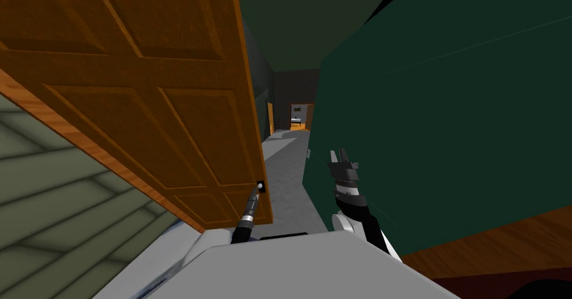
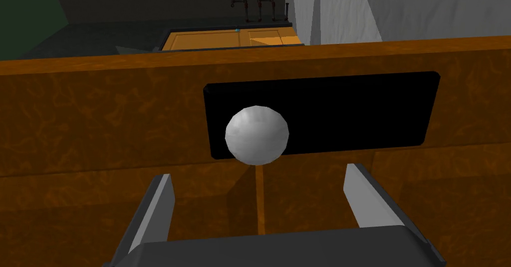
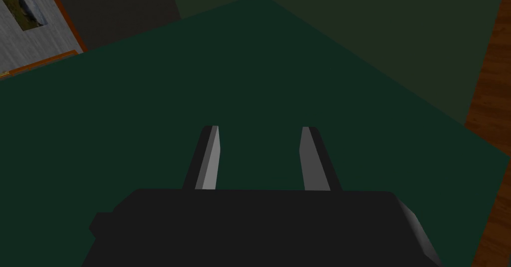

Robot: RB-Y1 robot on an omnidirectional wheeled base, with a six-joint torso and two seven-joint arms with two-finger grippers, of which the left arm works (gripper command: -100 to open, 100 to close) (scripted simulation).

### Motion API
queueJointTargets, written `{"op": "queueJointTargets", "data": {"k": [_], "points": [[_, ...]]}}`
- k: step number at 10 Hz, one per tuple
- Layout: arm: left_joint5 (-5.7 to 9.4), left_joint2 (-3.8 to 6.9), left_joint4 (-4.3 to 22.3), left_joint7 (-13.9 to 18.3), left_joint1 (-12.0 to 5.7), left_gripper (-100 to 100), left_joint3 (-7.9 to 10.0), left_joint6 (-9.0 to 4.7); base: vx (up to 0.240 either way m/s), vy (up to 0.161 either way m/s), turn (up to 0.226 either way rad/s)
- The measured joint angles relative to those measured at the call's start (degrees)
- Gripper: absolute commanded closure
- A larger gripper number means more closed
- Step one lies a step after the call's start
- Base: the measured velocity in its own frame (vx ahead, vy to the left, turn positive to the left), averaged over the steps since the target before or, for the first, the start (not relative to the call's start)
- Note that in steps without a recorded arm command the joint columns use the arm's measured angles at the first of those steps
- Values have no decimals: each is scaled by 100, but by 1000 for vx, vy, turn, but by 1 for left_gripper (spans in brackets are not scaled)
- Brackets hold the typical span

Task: Push the door open

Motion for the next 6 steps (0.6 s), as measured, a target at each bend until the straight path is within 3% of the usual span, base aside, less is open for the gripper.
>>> {"op": "queueJointTargets", "data": {"k": [2, 3, 6], "points": [[6, -42, 54, -11, -40, -100, 29, -33, 130, -4, -9], [6, -46, 53, -12, -41, 100, 28, -41, -17, -5, 6], [4, -41, 57, -15, -44, 100, 28, -24, -21, 1, -5]]}}
